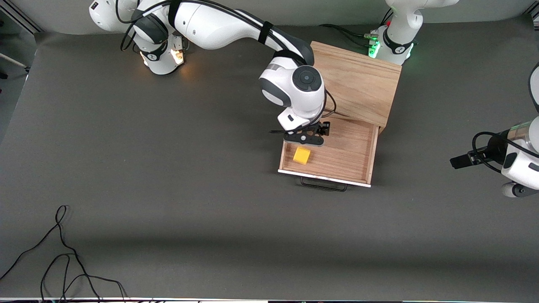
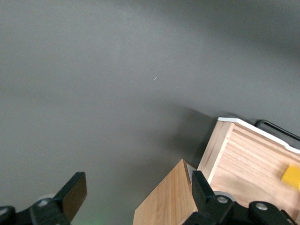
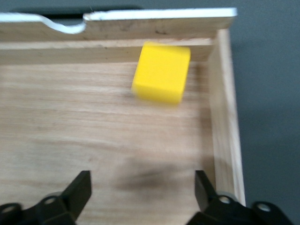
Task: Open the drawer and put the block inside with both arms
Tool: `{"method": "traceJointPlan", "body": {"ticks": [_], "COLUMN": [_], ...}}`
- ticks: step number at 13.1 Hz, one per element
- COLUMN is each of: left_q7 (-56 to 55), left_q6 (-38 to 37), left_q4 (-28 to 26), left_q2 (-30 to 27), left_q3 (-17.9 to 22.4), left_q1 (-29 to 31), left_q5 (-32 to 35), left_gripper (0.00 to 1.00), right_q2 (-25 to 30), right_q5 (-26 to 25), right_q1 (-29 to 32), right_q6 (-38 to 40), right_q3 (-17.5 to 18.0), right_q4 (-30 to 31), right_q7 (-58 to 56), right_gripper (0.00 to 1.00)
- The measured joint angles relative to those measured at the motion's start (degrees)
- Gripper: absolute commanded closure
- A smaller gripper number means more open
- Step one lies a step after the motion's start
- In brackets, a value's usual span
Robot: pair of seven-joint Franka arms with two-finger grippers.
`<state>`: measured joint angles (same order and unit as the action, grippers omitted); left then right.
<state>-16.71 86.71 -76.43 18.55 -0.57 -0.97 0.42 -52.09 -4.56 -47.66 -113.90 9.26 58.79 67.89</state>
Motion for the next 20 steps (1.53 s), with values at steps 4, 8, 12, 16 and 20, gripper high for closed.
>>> {"method": "traceJointPlan", "body": {"ticks": [4, 8, 12, 16, 20], "left_q7": [0.65, 0.81, 1.81, 5.81, 9.68], "left_q6": [0.08, 0.23, 1.55, 1.64, 1.65], "left_q4": [-0.46, -0.50, -0.47, -0.48, -1.38], "left_q2": [-0.37, -0.38, -0.92, -2.53, -3.41], "left_q3": [-0.01, -0.02, -0.04, 0.10, 0.22], "left_q1": [0.00, 0.00, 0.01, 0.13, 0.18], "left_q5": [0.01, 0.02, 0.02, 0.02, 0.07], "left_gripper": [0.00, 0.00, 0.00, 0.00, 0.00], "right_q2": [0.98, 5.25, 14.59, 23.46, 31.77], "right_q5": [0.00, -0.01, -0.05, -0.04, 3.25], "right_q1": [0.19, 2.16, 8.63, 17.44, 28.58], "right_q6": [0.10, 6.73, 12.29, 13.08, 13.13], "right_q3": [-0.10, -0.76, -1.08, -1.48, -1.77], "right_q4": [-1.77, -2.87, -2.49, 3.95, 13.54], "right_q7": [0.00, -2.89, -8.00, -14.91, -26.18], "right_gripper": [0.00, 0.00, 0.00, 0.00, 0.00]}}
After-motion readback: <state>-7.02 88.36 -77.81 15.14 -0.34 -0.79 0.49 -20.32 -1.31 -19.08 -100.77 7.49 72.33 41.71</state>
